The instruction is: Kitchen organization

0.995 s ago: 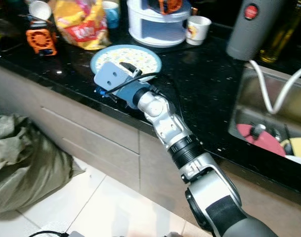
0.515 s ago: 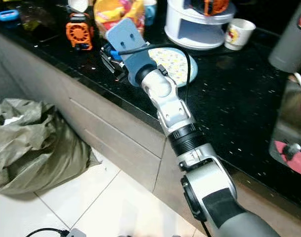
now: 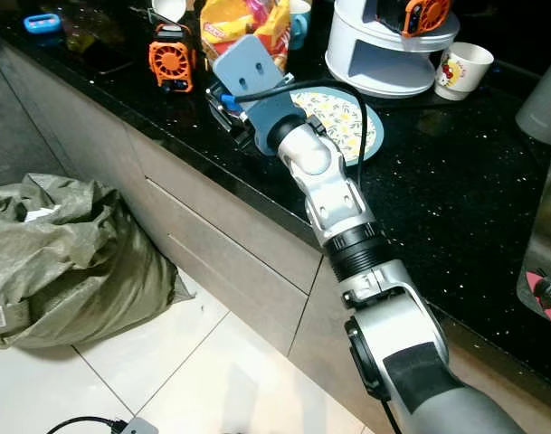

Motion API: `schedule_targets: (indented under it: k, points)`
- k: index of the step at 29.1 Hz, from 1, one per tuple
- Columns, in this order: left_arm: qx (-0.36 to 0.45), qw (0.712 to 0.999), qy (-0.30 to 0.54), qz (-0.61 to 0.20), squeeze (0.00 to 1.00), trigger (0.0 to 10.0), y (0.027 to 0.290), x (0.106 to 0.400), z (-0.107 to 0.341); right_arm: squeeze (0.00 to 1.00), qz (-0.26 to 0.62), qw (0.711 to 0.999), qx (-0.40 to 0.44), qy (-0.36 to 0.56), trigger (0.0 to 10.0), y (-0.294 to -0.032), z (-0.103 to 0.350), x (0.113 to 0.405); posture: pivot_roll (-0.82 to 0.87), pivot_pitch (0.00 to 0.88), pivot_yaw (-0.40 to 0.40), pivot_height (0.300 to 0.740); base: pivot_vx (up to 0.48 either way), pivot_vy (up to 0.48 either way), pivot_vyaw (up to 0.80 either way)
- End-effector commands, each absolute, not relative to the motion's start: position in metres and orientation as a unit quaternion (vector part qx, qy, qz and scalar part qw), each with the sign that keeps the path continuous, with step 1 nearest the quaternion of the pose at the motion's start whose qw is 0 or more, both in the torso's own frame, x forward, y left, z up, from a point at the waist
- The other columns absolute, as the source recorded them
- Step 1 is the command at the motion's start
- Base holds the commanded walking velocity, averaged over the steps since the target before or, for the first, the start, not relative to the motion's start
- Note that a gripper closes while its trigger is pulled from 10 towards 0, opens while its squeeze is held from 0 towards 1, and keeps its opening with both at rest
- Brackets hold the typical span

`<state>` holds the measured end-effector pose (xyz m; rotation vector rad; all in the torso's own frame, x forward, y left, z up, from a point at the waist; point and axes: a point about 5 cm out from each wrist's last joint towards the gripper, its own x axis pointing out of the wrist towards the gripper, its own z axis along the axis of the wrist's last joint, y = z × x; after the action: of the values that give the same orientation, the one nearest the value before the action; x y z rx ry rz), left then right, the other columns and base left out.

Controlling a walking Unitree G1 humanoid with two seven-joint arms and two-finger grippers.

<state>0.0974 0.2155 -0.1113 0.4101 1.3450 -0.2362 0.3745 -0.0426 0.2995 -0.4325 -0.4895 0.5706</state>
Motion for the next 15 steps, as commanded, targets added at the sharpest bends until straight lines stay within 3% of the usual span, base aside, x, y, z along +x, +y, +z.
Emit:
schedule_targets:
  k: [1,7,11,15]
  points:
    - [0.186,0.752,0.622,-0.117,0.00,10.0,0.2109,0.0920,-0.1133,0.00,0.270,0.910,-0.203,-0.239,10.0,-0.0467,0.3004,0.3754,0.08,0.102,-0.065,0.740,0.000,0.000,0.76]
    - [0.179,0.756,0.619,-0.120,0.00,10.0,0.2089,0.0937,-0.1132,0.00,0.269,0.912,-0.200,-0.236,10.0,-0.0483,0.2988,0.3759,0.08,0.098,-0.065,0.740,0.000,0.000,0.76]
    - [0.189,0.753,0.618,-0.121,0.00,10.0,0.2114,0.0941,-0.1127,0.00,0.264,0.914,-0.196,-0.236,10.0,-0.0504,0.2991,0.3765,0.08,0.092,-0.064,0.740,0.000,-0.443,0.76]
    - [0.196,0.755,0.616,-0.109,0.00,10.0,0.2164,0.0961,-0.1114,0.00,0.259,0.918,-0.191,-0.233,10.0,-0.0520,0.2981,0.3770,0.08,0.089,-0.065,0.740,0.000,0.000,0.76]
